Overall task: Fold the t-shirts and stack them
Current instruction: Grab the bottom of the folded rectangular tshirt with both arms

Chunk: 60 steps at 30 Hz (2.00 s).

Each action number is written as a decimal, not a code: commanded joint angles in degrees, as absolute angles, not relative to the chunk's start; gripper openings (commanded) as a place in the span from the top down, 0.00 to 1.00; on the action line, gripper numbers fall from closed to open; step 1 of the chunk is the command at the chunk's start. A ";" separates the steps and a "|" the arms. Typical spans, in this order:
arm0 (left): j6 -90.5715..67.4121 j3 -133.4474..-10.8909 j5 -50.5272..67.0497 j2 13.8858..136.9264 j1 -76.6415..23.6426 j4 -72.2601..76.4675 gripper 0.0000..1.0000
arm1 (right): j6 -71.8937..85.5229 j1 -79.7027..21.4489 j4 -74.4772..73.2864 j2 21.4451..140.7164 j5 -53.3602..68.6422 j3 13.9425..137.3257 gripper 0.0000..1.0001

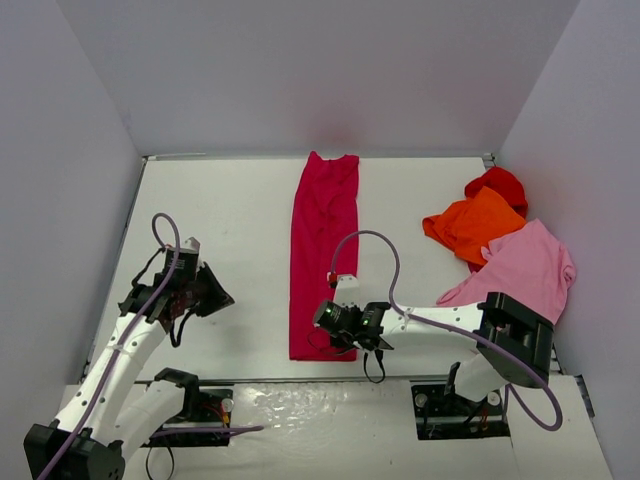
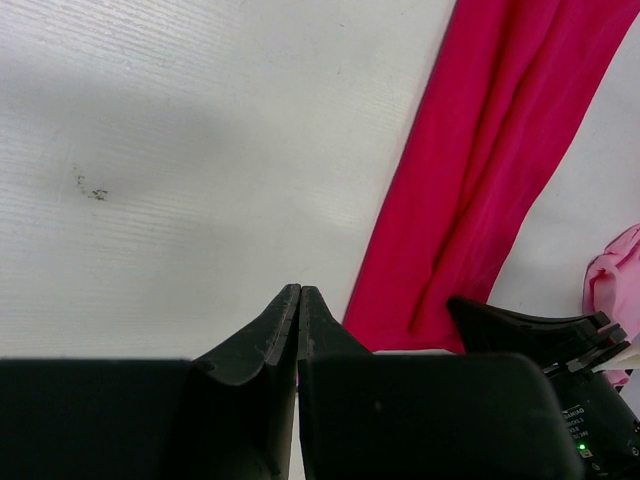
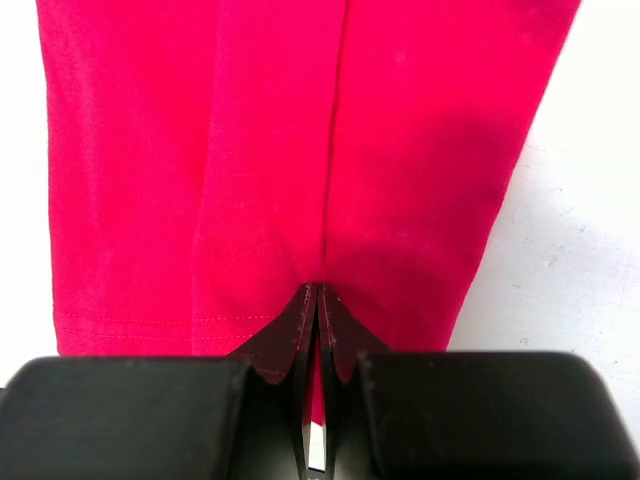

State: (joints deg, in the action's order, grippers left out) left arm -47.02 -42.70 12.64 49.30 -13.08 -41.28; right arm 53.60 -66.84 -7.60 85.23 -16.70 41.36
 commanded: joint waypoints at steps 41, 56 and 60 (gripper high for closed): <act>-47.81 -42.54 12.66 47.11 -13.54 -39.19 1.00 | 27.13 -33.01 1.23 110.51 -15.24 77.20 1.00; -47.13 -41.69 12.19 44.21 -13.62 -41.31 1.00 | 21.27 -27.14 3.18 136.23 -11.46 108.77 1.00; -46.75 -41.75 12.05 44.61 -13.54 -41.19 1.00 | 21.44 -25.83 4.60 136.08 -11.05 108.46 1.00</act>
State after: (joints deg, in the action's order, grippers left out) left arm -47.13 -39.77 12.53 44.45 -13.17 -41.44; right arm 22.17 -27.94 1.05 136.81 -10.89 106.72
